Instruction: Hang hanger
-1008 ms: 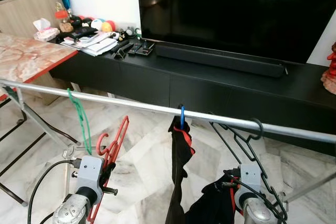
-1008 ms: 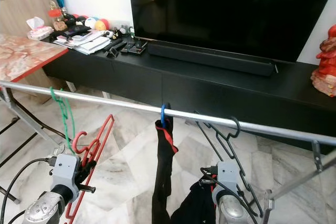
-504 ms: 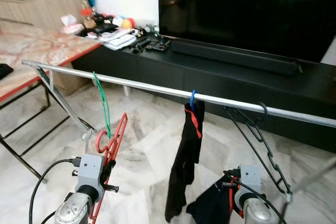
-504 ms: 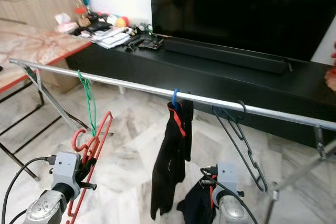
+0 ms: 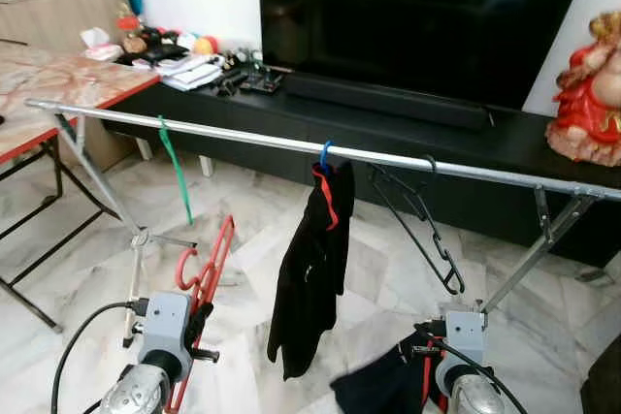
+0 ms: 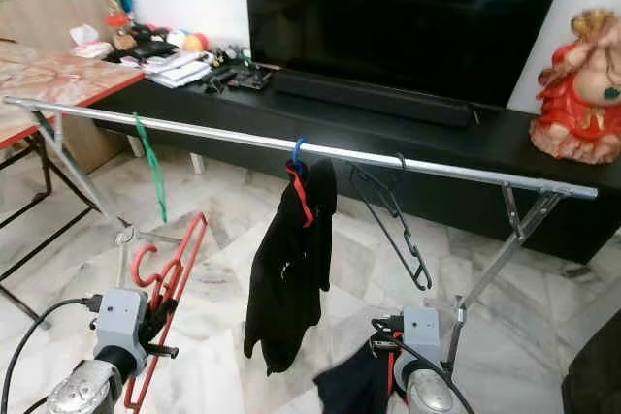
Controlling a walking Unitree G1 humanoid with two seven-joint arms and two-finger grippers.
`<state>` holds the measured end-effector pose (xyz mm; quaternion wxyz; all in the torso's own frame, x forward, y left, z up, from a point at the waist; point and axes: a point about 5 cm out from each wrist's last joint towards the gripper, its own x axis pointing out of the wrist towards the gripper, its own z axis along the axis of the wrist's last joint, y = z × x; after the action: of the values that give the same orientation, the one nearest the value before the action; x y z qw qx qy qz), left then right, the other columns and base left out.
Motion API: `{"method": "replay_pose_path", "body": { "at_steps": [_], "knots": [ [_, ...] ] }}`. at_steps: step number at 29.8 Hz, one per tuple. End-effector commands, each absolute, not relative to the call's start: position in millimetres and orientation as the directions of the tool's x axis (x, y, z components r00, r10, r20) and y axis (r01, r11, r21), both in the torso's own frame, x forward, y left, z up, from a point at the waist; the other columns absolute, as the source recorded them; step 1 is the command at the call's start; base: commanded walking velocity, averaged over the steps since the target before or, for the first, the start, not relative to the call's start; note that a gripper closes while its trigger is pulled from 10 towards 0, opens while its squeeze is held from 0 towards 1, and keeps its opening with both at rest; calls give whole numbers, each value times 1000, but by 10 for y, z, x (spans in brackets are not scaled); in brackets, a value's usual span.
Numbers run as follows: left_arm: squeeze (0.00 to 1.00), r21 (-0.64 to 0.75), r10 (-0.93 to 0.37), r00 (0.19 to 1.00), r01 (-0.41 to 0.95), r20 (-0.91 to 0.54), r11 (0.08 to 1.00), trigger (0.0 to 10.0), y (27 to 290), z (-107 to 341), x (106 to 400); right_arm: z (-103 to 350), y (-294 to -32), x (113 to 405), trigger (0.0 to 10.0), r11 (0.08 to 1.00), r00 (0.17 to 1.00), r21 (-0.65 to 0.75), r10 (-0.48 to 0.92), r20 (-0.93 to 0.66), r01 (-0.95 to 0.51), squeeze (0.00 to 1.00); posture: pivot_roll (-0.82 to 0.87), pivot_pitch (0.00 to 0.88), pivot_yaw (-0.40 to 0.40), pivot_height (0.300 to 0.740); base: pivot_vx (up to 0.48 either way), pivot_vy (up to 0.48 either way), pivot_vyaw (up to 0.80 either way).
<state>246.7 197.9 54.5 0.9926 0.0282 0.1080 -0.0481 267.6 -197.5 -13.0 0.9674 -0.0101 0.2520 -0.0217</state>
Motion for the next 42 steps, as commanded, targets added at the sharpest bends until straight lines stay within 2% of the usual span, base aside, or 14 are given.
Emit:
{"method": "replay_pose_path", "body": {
  "at_steps": [1,4,19,42],
  "knots": [
    [0,21,-85,970,93,-228,995,10000,1980,542,2449,-91,-1961,2707,10000,999,880,-37,-39,-473,25,0,9,7,-1,740,0,0,0],
    [0,15,-82,969,88,-234,996,10000,1981,538,2439,-93,-1961,2703,10000,999,879,-38,-39,-474,24,0,9,12,-1,740,0,94,0],
    [0,-6,-102,965,104,-243,995,10000,1959,544,2422,-49,-1945,2715,10000,999,894,-11,-52,-446,52,0,11,50,3,740,0,480,0],
    [0,-17,-119,963,118,-243,993,10000,1951,578,2431,-18,-1917,2737,10000,998,901,-1,-59,-430,65,0,23,56,2,740,0,480,0]
  ]
}}
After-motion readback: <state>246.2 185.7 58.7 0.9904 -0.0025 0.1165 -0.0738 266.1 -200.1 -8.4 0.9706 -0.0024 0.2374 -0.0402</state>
